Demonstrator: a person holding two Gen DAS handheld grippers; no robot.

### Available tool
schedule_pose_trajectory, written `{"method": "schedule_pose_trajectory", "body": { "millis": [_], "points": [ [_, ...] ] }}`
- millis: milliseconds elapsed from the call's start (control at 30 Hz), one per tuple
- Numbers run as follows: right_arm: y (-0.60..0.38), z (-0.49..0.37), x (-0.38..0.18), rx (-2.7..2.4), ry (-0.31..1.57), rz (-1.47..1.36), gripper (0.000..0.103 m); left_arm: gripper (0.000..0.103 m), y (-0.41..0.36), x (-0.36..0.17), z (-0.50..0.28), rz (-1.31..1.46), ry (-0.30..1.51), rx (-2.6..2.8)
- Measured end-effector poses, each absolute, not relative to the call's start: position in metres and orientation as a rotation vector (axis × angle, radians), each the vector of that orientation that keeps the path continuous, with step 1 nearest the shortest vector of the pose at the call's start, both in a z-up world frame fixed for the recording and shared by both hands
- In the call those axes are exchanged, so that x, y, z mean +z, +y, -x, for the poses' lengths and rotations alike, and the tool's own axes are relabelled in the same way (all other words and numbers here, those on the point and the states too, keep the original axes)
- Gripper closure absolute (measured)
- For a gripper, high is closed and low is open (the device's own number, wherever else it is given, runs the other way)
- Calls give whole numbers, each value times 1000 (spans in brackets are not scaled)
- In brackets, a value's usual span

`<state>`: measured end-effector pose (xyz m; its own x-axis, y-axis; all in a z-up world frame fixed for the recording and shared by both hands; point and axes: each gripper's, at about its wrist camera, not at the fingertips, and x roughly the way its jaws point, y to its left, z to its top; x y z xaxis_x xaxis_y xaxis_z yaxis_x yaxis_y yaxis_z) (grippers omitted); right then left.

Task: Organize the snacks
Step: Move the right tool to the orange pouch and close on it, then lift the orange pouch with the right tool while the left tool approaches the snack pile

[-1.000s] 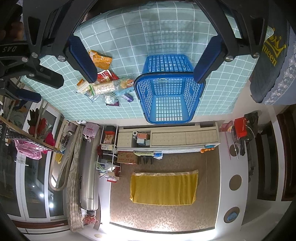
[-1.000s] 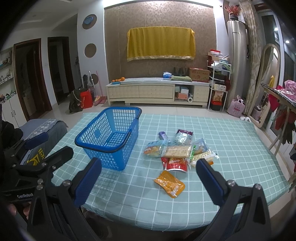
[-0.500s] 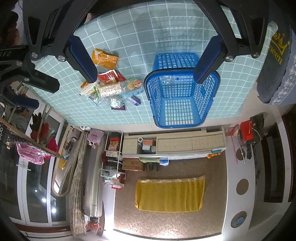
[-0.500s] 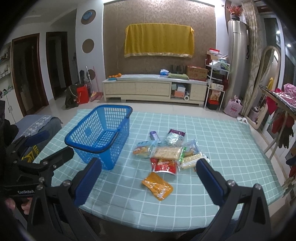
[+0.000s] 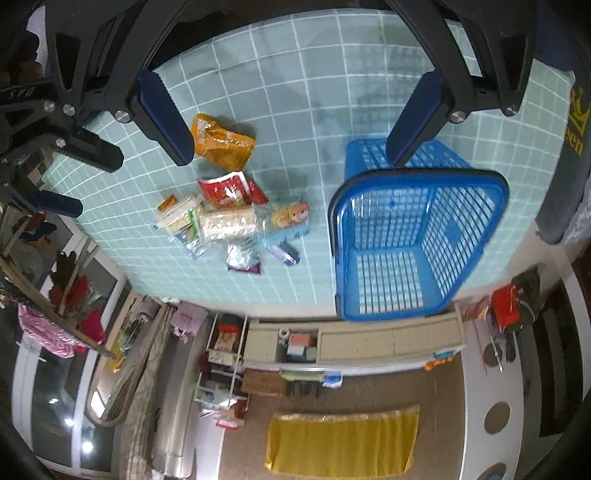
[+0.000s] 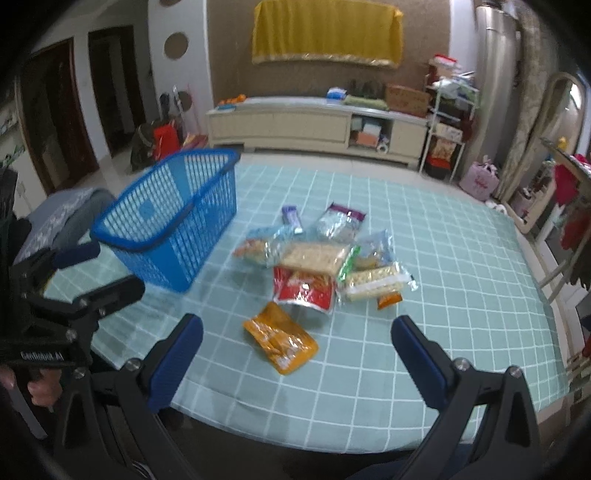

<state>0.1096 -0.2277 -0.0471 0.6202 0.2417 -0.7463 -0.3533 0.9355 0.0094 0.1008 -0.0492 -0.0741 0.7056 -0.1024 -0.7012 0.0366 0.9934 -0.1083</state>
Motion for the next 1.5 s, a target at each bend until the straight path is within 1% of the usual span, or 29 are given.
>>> {"method": "schedule_pose_trajectory", "body": {
  "millis": [367,567,700,767,833,1000,1067,1100,1133,1167,1267,1300,1333,1367,1500],
  "points": [
    [-207,-151,-130,555,1001,293,0,0,-51,-137,-117,99,956,-27],
    [-194,-168,-163,619,1032,355,0,0,-46,-162,-126,109,1013,-24],
    [-190,-178,-174,623,1031,387,0,0,-47,-173,-131,107,1038,-19],
    [-190,-184,-179,633,1040,393,5,0,-46,-178,-133,107,1045,-18],
    [-189,-188,-184,644,1049,396,13,0,-45,-181,-133,108,1051,-18],
    [-189,-189,-192,691,1053,413,19,0,-43,-182,-134,111,1061,-19],
    [-188,-187,-191,709,1040,419,23,0,-43,-183,-133,109,1061,-18],
    [-188,-186,-191,716,1033,422,29,0,-44,-183,-133,107,1062,-19],
    [-188,-183,-189,726,1024,425,38,0,-44,-184,-134,104,1061,-17],
    [-187,-181,-188,736,1015,429,43,0,-44,-183,-133,102,1060,-17],
    [-187,-180,-187,745,1008,430,49,0,-48,-183,-134,99,1057,-16],
    [-188,-180,-186,754,1007,415,55,0,-48,-182,-134,98,1056,-15],
    [-189,-179,-185,758,1005,400,63,0,-48,-181,-135,97,1053,-14],
    [-191,-179,-185,762,998,384,74,0,-48,-180,-134,96,1051,-14],
    [-191,-176,-186,750,990,367,74,0,-50,-177,-133,86,1041,-18]
  ]
}}
